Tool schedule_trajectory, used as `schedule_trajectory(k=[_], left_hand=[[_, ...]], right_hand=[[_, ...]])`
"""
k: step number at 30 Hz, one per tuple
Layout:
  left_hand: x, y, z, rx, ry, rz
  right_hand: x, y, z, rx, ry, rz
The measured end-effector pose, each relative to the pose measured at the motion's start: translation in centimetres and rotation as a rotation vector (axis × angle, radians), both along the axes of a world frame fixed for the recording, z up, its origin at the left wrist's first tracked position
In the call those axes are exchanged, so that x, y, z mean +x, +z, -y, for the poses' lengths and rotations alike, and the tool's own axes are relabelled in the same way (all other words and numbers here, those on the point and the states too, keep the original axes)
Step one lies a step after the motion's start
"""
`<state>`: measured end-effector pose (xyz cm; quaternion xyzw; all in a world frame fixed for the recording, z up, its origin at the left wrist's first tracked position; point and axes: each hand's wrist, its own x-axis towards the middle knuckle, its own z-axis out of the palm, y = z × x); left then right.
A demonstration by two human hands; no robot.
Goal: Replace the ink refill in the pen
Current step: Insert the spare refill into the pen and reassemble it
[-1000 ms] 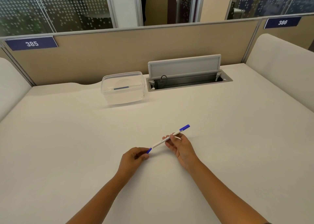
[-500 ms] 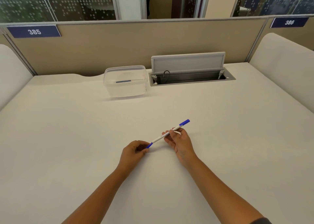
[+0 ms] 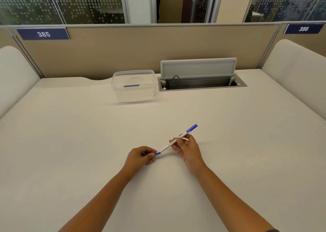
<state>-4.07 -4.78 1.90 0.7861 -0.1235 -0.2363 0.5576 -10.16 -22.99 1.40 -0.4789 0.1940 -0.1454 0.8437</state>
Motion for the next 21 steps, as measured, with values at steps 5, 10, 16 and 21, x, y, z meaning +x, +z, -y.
schedule_trajectory(k=[5, 10, 16, 21], left_hand=[[0.09, -0.05, -0.01, -0.062, 0.07, -0.05], [0.05, -0.36, -0.06, -0.065, 0.066, -0.049], [0.09, -0.49, -0.04, -0.064, 0.065, -0.037], [0.04, -0.41, -0.08, -0.073, 0.067, -0.04]], right_hand=[[-0.14, 0.09, -0.08, 0.016, -0.003, -0.006], [-0.09, 0.03, -0.17, 0.009, -0.017, -0.009], [-0.18, -0.05, -0.05, 0.051, -0.011, 0.009], [-0.17, 0.08, -0.1, 0.062, -0.009, -0.015]])
